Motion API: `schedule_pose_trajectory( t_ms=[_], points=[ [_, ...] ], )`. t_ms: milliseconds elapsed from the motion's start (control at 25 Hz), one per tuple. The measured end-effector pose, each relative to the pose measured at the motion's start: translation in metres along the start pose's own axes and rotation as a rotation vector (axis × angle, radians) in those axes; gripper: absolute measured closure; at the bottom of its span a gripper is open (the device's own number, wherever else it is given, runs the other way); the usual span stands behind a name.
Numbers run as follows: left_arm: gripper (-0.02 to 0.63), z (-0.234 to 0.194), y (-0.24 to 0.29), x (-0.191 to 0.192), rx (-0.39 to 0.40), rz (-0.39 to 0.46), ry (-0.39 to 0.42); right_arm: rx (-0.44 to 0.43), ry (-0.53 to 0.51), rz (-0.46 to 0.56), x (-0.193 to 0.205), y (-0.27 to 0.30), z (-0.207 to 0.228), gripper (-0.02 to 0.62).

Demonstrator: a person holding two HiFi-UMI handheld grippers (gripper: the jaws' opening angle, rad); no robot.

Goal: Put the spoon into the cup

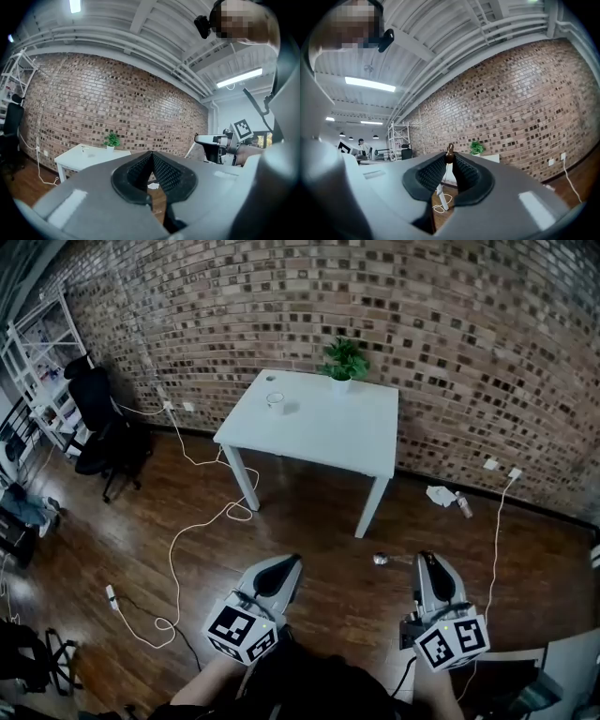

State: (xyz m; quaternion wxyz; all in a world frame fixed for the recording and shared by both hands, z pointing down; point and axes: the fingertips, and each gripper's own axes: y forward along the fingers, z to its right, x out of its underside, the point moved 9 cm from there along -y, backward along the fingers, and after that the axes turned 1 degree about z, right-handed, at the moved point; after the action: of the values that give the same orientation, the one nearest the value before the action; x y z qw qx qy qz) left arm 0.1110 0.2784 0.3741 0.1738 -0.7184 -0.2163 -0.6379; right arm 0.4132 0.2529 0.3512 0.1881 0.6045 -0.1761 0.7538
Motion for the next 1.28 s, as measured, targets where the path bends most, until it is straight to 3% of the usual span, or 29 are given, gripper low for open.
schedule_pose_trajectory(
  t_ms=[520,960,1080,1280],
  points=[
    [0.614,-0.126,0.009,-0.018,0.042,0.001,-0.041,0.062,-0.018,0.003,0.008,0.097,-0.058,0.548],
    [0.614,-0.191,0.023,-0.008,0.095,-0.011,-0.086,0.103,-0.038,-0.018,0.017,0.162,-0.075,0.548],
    [0.614,-0.207,0.037,-0.009,0.099,-0.008,-0.100,0.082,-0.042,-0.013,0.015,0.189,-0.071,0.548],
    [0.614,-0.244,0.069,-0.030,0.083,-0.005,-0.057,0.033,-0.013,-0.004,0.014,0.251,-0.055,0.548]
  ],
)
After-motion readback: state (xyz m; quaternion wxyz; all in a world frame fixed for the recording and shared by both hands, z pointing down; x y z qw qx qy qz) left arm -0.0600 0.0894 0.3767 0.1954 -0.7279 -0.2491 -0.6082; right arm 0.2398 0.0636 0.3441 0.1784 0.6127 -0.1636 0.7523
